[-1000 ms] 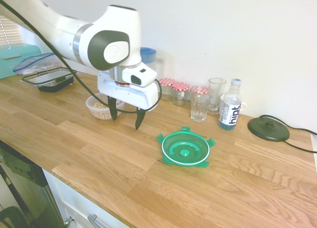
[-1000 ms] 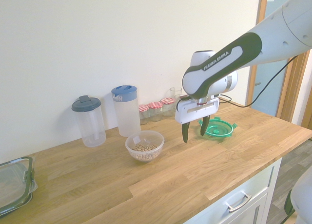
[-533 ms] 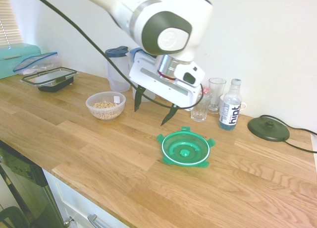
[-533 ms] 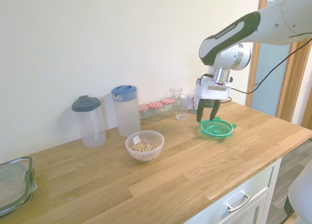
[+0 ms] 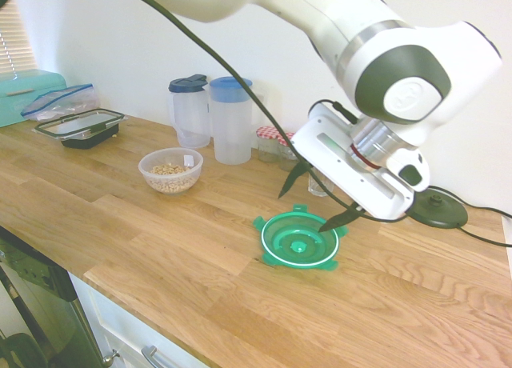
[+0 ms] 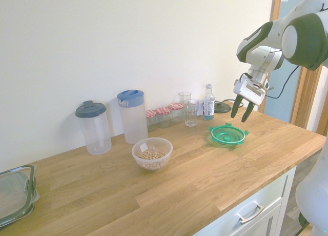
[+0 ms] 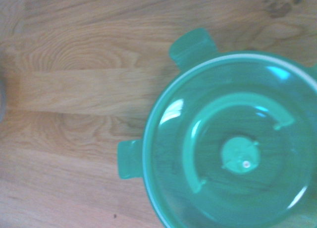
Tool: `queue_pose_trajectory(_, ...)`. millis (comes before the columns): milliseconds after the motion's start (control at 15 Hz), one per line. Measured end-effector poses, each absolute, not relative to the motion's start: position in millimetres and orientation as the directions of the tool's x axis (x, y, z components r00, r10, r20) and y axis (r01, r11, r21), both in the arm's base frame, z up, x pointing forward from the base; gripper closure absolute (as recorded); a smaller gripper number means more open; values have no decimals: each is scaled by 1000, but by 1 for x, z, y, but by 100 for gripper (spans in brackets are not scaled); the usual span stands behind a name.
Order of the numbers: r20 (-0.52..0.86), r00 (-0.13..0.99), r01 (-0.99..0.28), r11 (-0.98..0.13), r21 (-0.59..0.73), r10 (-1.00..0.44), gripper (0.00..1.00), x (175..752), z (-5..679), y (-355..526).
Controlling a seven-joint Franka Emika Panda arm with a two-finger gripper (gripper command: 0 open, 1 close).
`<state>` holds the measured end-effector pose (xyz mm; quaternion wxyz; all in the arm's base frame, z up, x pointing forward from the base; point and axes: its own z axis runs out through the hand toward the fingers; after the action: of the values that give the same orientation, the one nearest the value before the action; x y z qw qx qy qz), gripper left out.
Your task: Cover the lid of food container
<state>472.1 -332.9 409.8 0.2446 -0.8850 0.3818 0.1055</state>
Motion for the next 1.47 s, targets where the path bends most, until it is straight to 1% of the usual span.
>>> queue_pose_trajectory(200,-386,661,-750,-538,-386,-644,0,479,392,-366)
queue_pose_trajectory(333,-399,649,-760,-523,-387,-648,0,488,374,-376)
queue_pose_trajectory(733,-418,661,-750,-535,-389,-623,0,510,354,-366)
queue_pose_trajectory(1000,-440,655,-756,-530,-384,-615,0,509,340,-363)
queue_pose_trajectory(1267,-477,671,-741,-514,-432,-567,0,501,327,-357)
queue_pose_trajectory(1333,-486,674,-739,-514,-436,-557,100,498,323,-356)
queue_pose_trajectory(1467,-498,672,-740,-507,-442,-548,100,494,316,-353)
